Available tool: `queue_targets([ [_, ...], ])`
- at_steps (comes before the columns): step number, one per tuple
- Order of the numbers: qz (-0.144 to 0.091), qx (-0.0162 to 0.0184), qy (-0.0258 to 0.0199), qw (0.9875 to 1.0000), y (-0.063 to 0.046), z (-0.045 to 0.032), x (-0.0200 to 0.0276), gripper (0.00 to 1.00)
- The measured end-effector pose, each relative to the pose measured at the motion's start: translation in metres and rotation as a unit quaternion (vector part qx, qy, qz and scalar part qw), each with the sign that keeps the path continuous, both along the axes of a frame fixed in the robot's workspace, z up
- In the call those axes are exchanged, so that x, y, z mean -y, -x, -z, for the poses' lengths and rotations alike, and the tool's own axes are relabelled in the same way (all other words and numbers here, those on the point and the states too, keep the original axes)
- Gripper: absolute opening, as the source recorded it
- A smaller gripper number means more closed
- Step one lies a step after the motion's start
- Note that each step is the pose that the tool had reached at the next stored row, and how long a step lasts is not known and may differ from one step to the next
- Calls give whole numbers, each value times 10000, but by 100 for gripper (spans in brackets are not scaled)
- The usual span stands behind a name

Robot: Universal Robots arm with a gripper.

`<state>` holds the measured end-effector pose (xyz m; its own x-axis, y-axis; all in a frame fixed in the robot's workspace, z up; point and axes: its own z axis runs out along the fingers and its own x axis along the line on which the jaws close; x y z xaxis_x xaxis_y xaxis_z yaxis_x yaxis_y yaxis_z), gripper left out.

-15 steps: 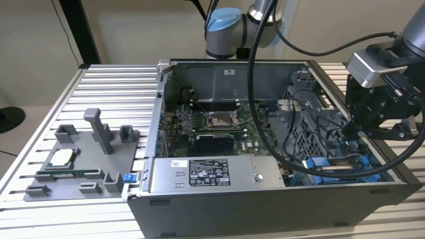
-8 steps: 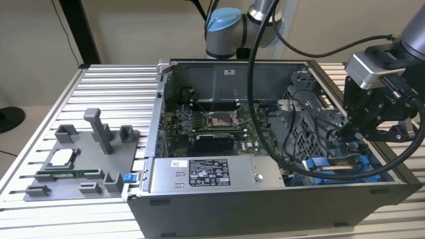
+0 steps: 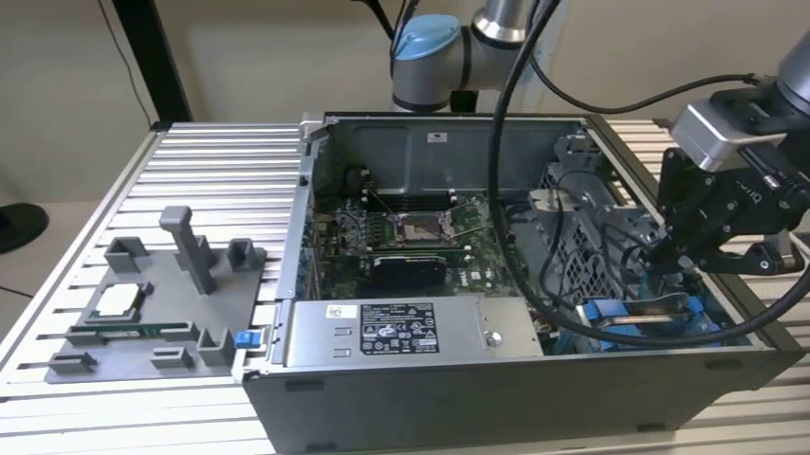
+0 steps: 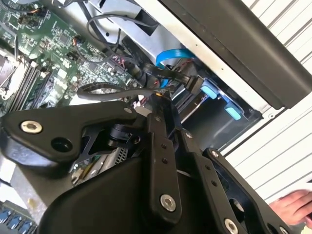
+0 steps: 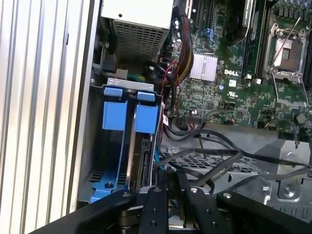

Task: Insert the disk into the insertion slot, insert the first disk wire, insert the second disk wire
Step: 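Insert the first disk wire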

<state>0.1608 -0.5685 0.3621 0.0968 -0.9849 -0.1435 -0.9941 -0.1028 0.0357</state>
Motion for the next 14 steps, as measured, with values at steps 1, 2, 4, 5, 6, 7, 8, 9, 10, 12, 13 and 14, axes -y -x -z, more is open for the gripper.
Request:
queue_targets([
  [1,0,-43,2,10000,-28,0,4,0],
  [2,0,-88,5,10000,-54,0,10,0],
  [4,0,-178,12,9998,-99,0,25,0],
  [5,0,-220,14,9998,-114,-1,40,0],
  [6,0,-260,15,9997,-126,0,60,0],
  [7,0,-293,15,9996,-134,0,86,0],
  [8,0,-317,16,9995,-138,0,115,0],
  [9,0,-331,16,9995,-138,0,144,0],
  [10,2,-344,16,9994,-139,1,165,0],
  [12,2,-378,26,9993,-144,6,183,0],
  [13,3,-391,32,9992,-146,13,184,0],
  [14,4,-398,40,9992,-146,17,185,0],
])
